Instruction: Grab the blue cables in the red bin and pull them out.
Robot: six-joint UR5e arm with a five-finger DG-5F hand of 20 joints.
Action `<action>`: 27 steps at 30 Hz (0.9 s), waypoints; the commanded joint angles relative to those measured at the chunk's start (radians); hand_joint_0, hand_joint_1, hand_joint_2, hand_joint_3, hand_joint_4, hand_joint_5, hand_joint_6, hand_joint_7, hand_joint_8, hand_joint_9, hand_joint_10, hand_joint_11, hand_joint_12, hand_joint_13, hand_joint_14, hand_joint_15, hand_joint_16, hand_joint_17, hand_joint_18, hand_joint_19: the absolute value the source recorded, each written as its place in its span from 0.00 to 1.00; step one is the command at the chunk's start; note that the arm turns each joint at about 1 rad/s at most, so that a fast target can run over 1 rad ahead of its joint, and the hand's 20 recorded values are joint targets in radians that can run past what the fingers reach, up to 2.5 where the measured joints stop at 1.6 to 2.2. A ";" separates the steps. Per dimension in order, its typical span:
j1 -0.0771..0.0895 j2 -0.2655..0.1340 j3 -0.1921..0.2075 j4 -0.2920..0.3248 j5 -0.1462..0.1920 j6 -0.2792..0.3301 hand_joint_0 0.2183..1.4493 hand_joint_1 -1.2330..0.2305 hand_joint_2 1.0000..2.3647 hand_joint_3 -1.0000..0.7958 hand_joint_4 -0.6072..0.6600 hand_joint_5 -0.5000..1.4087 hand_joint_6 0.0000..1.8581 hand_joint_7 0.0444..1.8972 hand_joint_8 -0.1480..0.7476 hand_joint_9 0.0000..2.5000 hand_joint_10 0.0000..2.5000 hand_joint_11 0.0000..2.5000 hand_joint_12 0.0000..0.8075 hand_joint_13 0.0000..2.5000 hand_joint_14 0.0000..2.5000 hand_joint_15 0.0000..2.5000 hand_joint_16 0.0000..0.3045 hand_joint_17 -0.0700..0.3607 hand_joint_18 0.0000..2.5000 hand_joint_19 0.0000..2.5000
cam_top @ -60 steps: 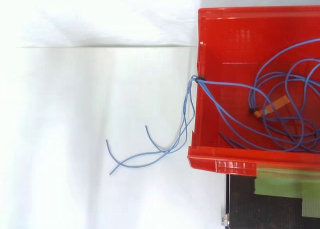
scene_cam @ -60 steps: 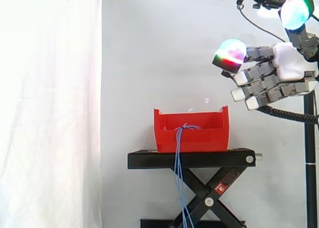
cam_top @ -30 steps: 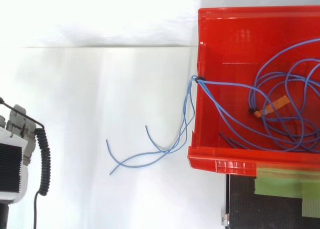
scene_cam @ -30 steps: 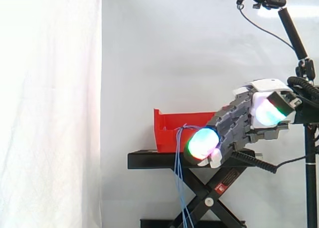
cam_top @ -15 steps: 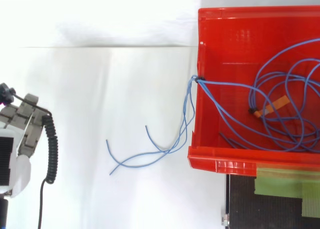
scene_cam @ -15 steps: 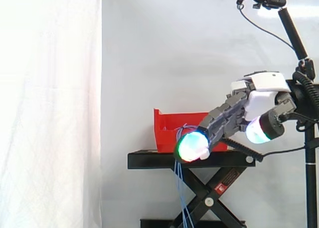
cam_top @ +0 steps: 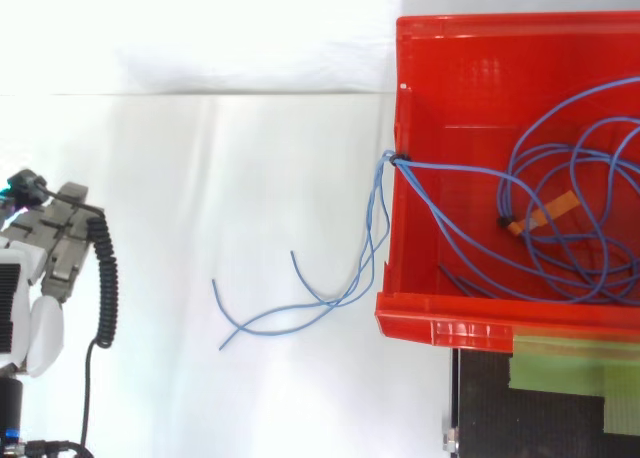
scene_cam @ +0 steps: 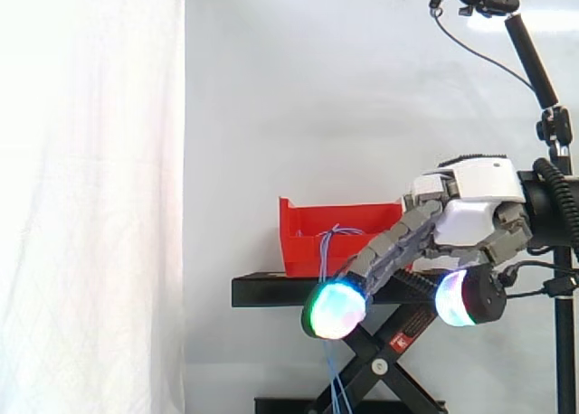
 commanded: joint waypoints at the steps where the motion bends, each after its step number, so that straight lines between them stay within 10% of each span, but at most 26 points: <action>1: 0.006 -0.002 0.000 0.019 -0.001 -0.010 0.43 0.30 0.00 0.00 0.67 0.58 0.01 0.18 0.48 0.28 0.00 0.13 0.45 0.17 0.00 0.08 0.17 0.44 0.15 0.15; 27: 0.009 -0.058 0.019 0.141 -0.018 -0.141 0.40 0.27 0.00 0.00 0.65 0.53 0.01 0.16 0.47 0.23 0.00 0.12 0.47 0.13 0.00 0.07 0.18 0.45 0.12 0.15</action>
